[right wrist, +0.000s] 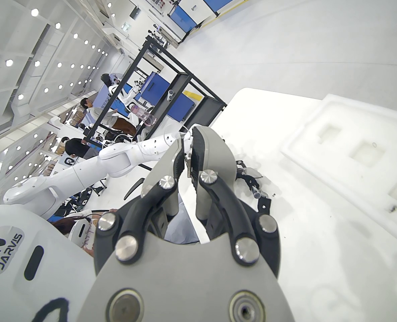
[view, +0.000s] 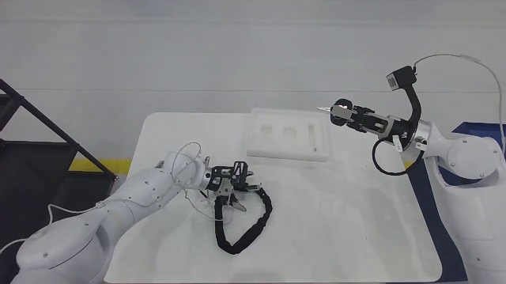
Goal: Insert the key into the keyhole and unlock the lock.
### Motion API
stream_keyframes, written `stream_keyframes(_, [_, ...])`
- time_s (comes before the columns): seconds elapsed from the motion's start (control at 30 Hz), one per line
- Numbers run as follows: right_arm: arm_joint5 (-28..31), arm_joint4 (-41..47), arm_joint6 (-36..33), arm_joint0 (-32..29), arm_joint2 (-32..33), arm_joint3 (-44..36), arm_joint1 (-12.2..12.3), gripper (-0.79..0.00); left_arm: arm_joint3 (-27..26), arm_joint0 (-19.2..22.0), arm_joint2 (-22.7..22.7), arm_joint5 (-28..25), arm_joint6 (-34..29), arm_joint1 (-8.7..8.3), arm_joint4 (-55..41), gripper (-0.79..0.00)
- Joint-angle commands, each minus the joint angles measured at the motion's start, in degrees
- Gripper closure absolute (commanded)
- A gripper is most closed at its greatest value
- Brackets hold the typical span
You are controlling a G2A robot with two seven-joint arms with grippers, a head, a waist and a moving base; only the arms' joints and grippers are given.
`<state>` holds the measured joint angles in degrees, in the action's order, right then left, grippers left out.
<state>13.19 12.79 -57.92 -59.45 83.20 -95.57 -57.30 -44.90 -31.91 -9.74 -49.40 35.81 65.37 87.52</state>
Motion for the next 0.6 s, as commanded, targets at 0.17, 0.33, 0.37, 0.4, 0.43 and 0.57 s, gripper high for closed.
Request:
stream_keyframes(0.17, [0.0, 0.0, 0.0, 0.0, 0.0, 0.0, 0.0, 0.0, 3.79, -0.19, -0.39, 0.75, 0.76, 2.23, 1.2, -0.305])
stream_keyframes(0.33, [0.0, 0.0, 0.0, 0.0, 0.0, 0.0, 0.0, 0.0, 6.19, -0.23, -0.76, 0.69, 0.77, 3.66, 1.5, -0.2])
stream_keyframes(0.37, [0.0, 0.0, 0.0, 0.0, 0.0, 0.0, 0.0, 0.0, 6.74, -0.25, -0.86, 0.69, 0.66, 3.94, 1.44, -0.166])
stream_keyframes(0.4, [0.0, 0.0, 0.0, 0.0, 0.0, 0.0, 0.0, 0.0, 7.28, -0.26, -0.97, 0.68, 0.52, 4.21, 1.4, -0.108])
stream_keyframes(0.43, [0.0, 0.0, 0.0, 0.0, 0.0, 0.0, 0.0, 0.0, 7.76, -0.25, -1.1, 0.7, 0.4, 4.47, 1.33, -0.092])
stream_keyframes(0.57, [0.0, 0.0, 0.0, 0.0, 0.0, 0.0, 0.0, 0.0, 9.5, -0.18, -1.67, 0.59, 0.08, 5.39, 0.93, 0.0])
